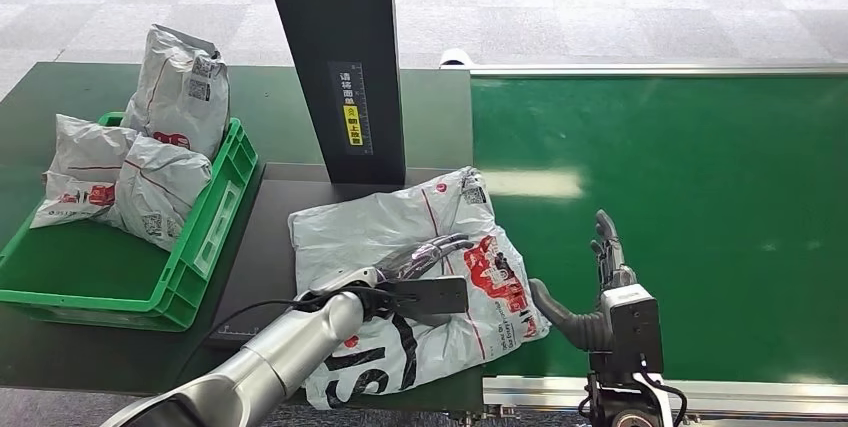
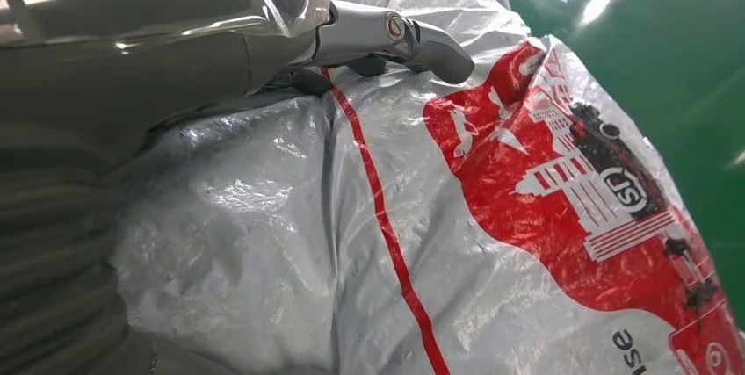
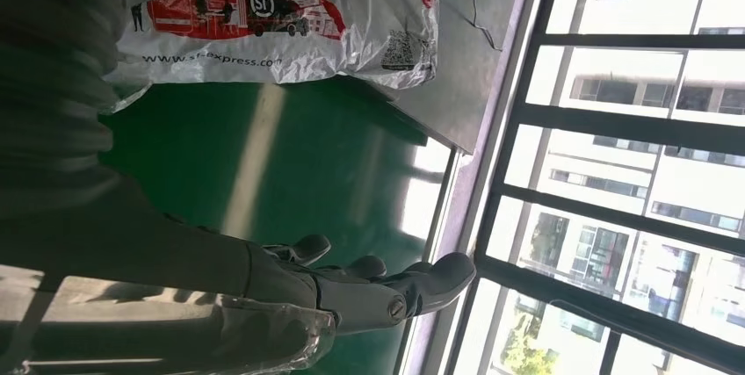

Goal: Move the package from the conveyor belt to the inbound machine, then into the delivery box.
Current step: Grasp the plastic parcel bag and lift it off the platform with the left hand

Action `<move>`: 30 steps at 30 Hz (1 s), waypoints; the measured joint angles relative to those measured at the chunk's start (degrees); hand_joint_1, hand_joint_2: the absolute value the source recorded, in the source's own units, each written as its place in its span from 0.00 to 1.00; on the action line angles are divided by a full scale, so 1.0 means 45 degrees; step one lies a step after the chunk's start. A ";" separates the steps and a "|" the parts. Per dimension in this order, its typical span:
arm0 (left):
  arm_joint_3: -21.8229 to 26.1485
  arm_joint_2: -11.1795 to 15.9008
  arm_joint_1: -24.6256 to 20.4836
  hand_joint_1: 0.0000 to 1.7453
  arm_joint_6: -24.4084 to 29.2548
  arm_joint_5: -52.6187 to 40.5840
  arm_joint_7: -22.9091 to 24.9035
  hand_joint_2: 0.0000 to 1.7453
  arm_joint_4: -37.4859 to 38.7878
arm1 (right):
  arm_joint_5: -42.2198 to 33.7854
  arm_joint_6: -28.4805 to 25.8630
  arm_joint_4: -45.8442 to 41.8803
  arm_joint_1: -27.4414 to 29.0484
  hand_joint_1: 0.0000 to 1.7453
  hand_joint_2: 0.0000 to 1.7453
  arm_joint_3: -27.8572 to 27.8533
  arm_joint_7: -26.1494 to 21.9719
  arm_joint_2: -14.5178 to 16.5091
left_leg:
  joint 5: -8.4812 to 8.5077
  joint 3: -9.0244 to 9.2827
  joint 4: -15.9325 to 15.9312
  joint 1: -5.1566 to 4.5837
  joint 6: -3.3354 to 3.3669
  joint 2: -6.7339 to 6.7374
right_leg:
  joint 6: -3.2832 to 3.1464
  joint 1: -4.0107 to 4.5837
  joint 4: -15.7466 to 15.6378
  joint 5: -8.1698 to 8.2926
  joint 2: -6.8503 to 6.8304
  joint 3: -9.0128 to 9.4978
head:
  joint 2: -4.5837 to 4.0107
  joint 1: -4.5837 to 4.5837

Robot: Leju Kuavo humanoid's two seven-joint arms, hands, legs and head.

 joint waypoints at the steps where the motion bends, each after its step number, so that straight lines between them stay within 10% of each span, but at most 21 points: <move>1: -0.0080 -0.0074 -0.0096 0.00 -0.0044 -0.0143 0.0196 1.00 0.0153 | -0.0018 -0.0028 0.0068 -0.0066 0.00 1.00 0.0016 0.0000 -0.0005 | 0.0000 0.0007 0.0000 0.0000 0.0000 -0.0003 | 0.0000 0.0000 0.0000 0.0000 -0.0003 0.0009 | 0.0000 0.0000; 5: -0.0429 -0.0305 -0.0476 0.99 -0.0298 -0.0694 0.0965 1.00 0.0704 | -0.0045 -0.0098 0.0375 -0.0275 0.00 1.00 0.0097 0.0000 -0.0011 | -0.0002 0.0054 -0.0002 -0.0001 0.0000 -0.0029 | 0.0002 -0.0001 -0.0001 -0.0009 -0.0023 0.0073 | 0.0000 0.0001; 24: 0.1746 0.1128 0.0083 1.00 0.2554 0.1490 -0.0971 1.00 -0.0128 | -0.0771 -0.1107 0.0298 0.0558 0.00 1.00 -0.0032 -0.0253 -0.0288 | 0.0005 0.0074 -0.0005 0.0006 -0.0008 0.0019 | -0.0006 0.0007 0.0002 -0.0007 0.0016 0.0052 | 0.0000 -0.0001; 30: 0.3953 0.2152 0.1045 1.00 0.7048 0.2166 -0.1145 1.00 -0.4011 | -0.0961 -0.1338 0.0001 0.0859 0.00 1.00 -0.0260 -0.0322 -0.0277 | 0.0008 0.0016 -0.0004 0.0016 -0.0015 0.0032 | -0.0007 0.0016 0.0012 -0.0004 0.0035 -0.0007 | 0.0000 0.0001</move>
